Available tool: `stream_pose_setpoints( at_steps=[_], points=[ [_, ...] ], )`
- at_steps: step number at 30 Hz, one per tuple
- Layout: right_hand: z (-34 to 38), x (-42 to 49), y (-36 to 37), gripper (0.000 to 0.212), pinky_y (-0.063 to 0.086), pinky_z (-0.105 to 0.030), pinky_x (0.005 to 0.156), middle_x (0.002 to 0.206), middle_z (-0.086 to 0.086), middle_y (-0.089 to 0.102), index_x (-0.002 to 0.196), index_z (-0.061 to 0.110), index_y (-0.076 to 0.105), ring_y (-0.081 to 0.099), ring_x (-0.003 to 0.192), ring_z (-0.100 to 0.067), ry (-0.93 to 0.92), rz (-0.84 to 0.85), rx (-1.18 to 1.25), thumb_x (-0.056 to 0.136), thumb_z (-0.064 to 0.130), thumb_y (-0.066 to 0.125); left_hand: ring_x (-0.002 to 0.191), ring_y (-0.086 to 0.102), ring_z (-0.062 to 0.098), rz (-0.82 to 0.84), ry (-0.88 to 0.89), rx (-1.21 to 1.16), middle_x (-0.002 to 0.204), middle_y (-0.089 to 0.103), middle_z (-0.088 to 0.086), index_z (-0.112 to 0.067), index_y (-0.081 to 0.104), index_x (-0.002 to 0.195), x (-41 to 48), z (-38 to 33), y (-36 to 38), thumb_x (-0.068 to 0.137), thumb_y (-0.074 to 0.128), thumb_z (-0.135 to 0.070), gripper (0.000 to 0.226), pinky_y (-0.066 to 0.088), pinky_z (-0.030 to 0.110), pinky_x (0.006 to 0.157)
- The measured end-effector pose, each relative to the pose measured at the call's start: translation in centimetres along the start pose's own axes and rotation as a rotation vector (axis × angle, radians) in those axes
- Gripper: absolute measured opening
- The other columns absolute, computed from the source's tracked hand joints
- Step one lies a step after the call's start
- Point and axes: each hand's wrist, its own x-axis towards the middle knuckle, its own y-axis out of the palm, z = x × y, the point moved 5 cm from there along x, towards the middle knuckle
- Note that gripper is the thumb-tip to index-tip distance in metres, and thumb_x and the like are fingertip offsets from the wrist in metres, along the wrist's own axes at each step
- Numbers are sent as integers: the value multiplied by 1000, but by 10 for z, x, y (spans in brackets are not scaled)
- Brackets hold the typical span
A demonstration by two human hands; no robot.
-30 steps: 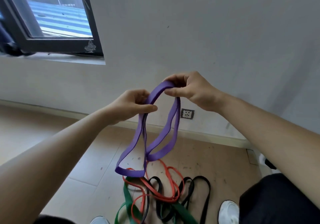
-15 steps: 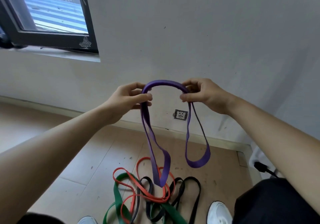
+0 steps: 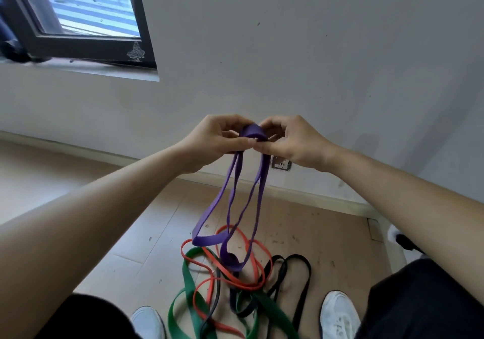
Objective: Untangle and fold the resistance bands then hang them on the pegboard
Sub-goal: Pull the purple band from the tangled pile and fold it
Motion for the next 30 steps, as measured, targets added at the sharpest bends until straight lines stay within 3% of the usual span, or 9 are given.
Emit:
stream_pose_setpoints(
  at_steps=[4,9,14,20,27,30],
  points=[
    [1,5,3,30,65,-41,66,103,-7,69,115,14,63,72,91,-20,41,60,29,90,21,77,95,72,21,-15,-5,8,105,75,8,-13,69,121,-3,1,-6,89,75,-16,33,59,43,96],
    [1,6,19,29,64,-38,65,103,-8,63,112,17,60,72,93,-24,43,104,91,89,14,77,102,72,27,-50,6,-36,109,74,9,-13,68,121,-4,-3,-20,92,72,-15,30,58,41,95],
    [13,3,-1,31,63,-35,67,105,-11,69,121,11,66,72,96,-24,-8,0,203,91,15,74,100,73,17,-34,-20,27,106,75,1,-17,67,123,-10,6,-24,92,71,-17,31,58,38,95],
    [34,-2,-18,25,61,-32,61,104,-10,70,117,12,65,73,91,-21,-97,-128,249,93,18,72,105,72,25,-109,17,-236,109,74,9,-15,67,122,-4,-9,-9,81,75,-26,44,59,40,95],
    [52,-11,-45,28,62,-34,67,105,-13,67,121,7,63,70,94,-25,-200,-153,406,95,16,66,107,73,19,58,-52,-195,119,73,5,-16,54,138,-4,4,36,75,82,-29,70,59,36,94],
    [56,-14,-55,30,61,-34,68,106,-14,65,124,4,61,69,96,-24,-215,-150,490,96,15,63,104,74,16,66,-51,-186,115,75,5,-14,59,131,-3,5,51,80,83,-18,56,60,28,86]
  ],
)
